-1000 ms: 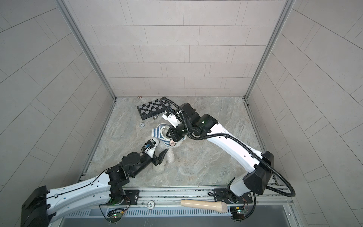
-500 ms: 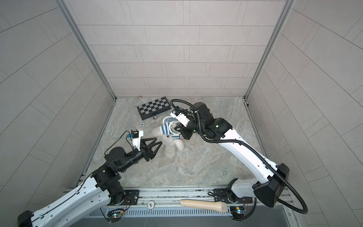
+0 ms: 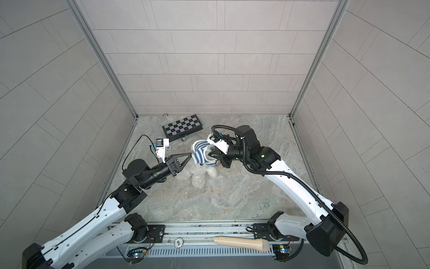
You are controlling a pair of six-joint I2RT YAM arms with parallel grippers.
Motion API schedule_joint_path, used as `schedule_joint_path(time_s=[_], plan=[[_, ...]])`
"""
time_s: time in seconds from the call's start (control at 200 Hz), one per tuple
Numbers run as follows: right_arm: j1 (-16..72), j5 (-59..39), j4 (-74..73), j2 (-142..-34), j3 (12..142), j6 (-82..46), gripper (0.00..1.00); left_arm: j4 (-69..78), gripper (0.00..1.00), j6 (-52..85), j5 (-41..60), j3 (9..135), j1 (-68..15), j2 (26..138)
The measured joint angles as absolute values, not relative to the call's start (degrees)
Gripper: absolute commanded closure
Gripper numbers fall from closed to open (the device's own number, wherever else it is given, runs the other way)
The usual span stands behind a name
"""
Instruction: Dress the teddy bear
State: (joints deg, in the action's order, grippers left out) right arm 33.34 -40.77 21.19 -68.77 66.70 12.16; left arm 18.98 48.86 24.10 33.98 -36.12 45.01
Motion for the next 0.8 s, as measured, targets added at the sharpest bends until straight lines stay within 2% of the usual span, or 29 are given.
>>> schedule_joint_path(time_s=[0.285,0.496,0.556,0.676,0.801], plan=[[33.34,-42.28,16.27,-68.01,63.99,13.04,1.0,16.95,0.9,47.46,24.86,36.95,-36.32,47.53],[33.34,-42.26,14.35,-68.01,63.99,13.34,1.0,14.41,0.87,45.47,25.26,39.03,-38.37,48.4],[33.34,-42.26,14.15,-68.01,63.99,13.39,1.0,13.23,0.84,44.86,25.04,39.9,-39.7,48.97],[33.34,-42.28,14.15,-68.01,63.99,13.76,1.0,12.19,0.71,43.72,24.29,40.23,-40.66,48.99],[33.36,-42.44,14.15,-67.68,63.86,14.46,1.0,11.73,0.7,44.45,23.92,40.01,-38.5,48.25]])
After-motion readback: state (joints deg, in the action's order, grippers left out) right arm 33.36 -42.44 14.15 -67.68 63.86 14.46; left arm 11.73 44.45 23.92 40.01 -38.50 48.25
